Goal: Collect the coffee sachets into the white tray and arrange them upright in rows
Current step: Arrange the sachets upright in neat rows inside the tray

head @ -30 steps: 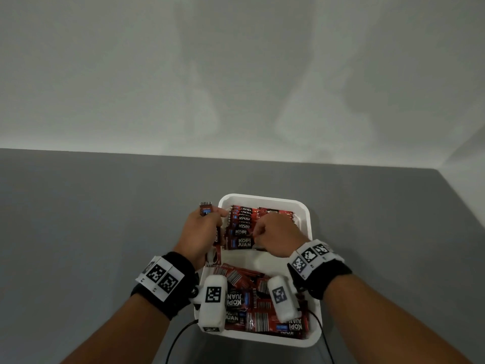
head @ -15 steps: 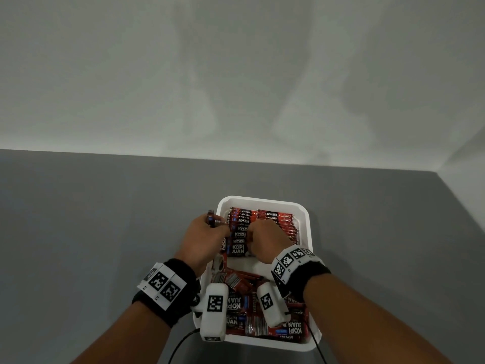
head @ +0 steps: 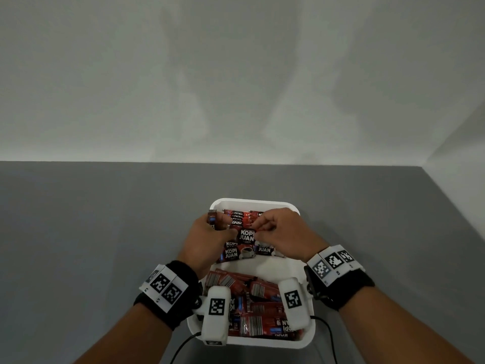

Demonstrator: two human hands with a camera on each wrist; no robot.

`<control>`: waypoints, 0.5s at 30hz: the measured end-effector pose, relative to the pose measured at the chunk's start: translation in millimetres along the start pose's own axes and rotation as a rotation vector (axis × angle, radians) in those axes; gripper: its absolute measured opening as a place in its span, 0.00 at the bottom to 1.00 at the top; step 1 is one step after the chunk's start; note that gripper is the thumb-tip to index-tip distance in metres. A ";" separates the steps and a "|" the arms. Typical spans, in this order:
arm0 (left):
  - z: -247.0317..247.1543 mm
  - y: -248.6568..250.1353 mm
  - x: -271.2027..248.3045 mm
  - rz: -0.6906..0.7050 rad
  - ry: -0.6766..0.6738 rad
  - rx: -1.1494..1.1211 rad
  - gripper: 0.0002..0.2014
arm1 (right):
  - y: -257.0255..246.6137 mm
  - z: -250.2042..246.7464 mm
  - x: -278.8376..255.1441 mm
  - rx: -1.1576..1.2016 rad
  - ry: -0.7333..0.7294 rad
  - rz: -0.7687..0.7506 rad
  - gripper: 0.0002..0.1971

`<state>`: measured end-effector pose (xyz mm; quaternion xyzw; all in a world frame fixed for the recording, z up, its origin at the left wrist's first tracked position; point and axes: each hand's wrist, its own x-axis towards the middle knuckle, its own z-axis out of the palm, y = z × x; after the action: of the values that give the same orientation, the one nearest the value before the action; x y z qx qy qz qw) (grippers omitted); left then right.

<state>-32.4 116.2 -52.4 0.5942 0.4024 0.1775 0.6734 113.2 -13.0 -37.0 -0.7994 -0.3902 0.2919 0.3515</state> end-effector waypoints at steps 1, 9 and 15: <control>0.6 -1.5 0.3 0.014 0.001 0.026 0.11 | -0.5 -0.5 -0.6 -0.029 -0.009 -0.009 0.07; -7.4 -3.3 2.4 0.003 0.019 0.274 0.09 | 17.3 2.5 11.2 -0.395 -0.091 0.040 0.06; -6.8 -13.9 12.8 0.058 -0.320 0.832 0.16 | 29.4 19.4 18.5 -0.694 -0.164 0.107 0.06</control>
<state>-33.0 126.7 -69.5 0.8456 0.3135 -0.0748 0.4254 120.9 -4.4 -75.0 -0.8644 -0.4504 0.2232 0.0109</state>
